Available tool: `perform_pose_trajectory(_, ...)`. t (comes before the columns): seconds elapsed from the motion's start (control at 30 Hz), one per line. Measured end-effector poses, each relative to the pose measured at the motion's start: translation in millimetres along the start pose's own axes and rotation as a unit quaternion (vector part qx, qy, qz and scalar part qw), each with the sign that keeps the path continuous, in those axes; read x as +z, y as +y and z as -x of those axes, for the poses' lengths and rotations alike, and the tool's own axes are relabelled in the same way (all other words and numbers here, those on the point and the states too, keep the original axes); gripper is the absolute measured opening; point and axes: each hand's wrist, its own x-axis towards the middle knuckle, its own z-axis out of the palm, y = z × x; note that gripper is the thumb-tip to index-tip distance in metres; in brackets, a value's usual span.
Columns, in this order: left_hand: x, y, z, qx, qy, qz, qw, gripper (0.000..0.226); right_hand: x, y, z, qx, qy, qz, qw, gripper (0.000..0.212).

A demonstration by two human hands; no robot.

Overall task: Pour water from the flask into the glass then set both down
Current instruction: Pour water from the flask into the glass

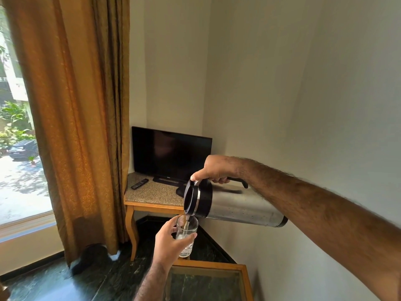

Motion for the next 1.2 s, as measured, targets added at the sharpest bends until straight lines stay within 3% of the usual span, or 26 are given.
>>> perform_pose_trajectory(1.07, -2, 3, 11, -0.006, 0.030, -0.021, 0.999, 0.071, -5, -12, 21, -0.018, 0.001, 0.035, 0.999, 0.041)
perform_pose_trajectory(1.2, -4, 3, 12, -0.004, 0.037, -0.014, 0.999, 0.070, -3, -12, 21, -0.018, 0.005, 0.040, 0.999, 0.057)
